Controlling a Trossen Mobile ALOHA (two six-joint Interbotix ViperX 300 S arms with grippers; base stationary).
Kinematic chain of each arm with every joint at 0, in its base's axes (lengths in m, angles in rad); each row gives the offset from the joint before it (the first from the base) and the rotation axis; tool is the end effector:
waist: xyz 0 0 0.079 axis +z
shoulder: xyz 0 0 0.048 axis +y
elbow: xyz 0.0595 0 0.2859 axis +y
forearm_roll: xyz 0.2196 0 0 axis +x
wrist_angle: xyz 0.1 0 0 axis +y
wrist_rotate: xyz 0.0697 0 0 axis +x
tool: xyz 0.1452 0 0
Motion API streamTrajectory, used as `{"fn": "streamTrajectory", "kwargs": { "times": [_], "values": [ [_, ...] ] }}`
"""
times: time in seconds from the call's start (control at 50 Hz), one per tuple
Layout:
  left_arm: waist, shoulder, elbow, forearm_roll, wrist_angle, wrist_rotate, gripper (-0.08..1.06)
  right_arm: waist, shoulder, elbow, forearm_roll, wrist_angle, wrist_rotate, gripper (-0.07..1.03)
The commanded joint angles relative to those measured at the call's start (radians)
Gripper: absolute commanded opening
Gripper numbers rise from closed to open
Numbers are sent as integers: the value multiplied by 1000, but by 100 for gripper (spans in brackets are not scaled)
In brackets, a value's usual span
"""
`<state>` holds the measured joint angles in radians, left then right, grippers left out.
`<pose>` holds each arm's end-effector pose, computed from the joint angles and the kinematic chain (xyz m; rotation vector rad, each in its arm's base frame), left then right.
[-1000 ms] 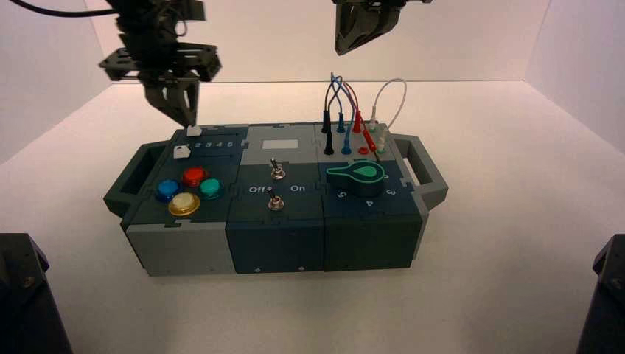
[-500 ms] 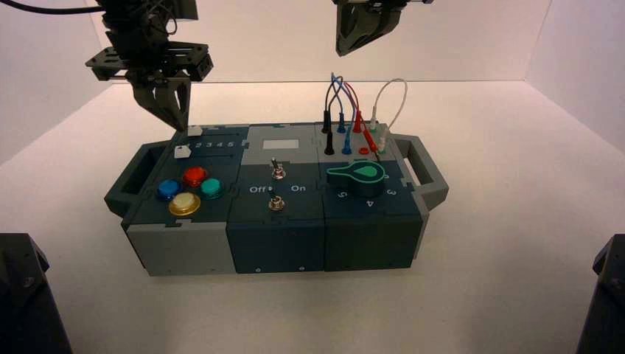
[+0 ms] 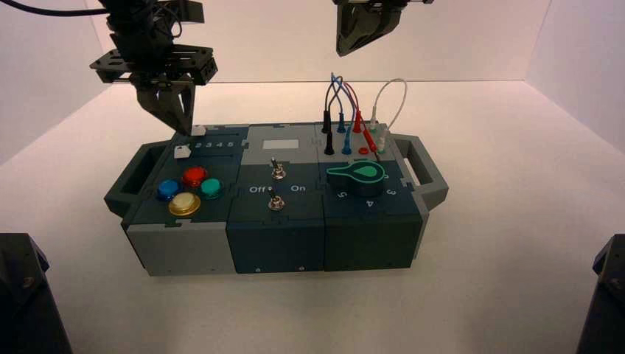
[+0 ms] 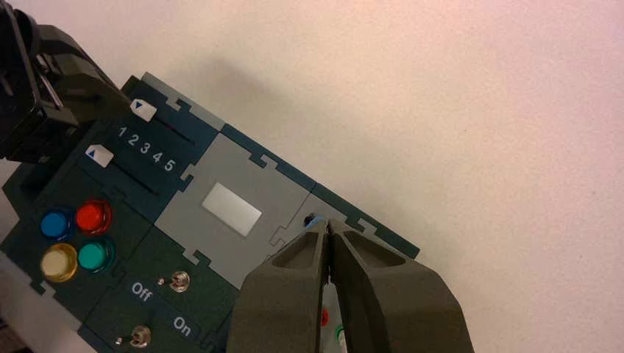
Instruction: Move the top slider to position 2.
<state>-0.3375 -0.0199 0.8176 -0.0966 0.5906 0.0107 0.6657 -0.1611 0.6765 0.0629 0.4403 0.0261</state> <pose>0.2947 -0.1157 -0.0257 0.1395 1.3889 -0.2777 0.3229 0.2609 0.0859 -0.2315 0.9477 0.5982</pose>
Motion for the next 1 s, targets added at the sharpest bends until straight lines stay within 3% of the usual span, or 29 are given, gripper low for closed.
{"fn": "streamTrajectory", "kwargs": {
  "times": [0.02,0.6,1.0],
  "values": [
    [-5,-5,-28,-2,-2,3,-3,0,-12,-31,2,-5,0,-2],
    [-15,-2,-34,-2,0,3,-3,2,-12,-31,2,-5,0,-2],
    [26,-63,-35,26,32,11,-3,0,-11,-38,-2,15,0,-2]
  ]
}}
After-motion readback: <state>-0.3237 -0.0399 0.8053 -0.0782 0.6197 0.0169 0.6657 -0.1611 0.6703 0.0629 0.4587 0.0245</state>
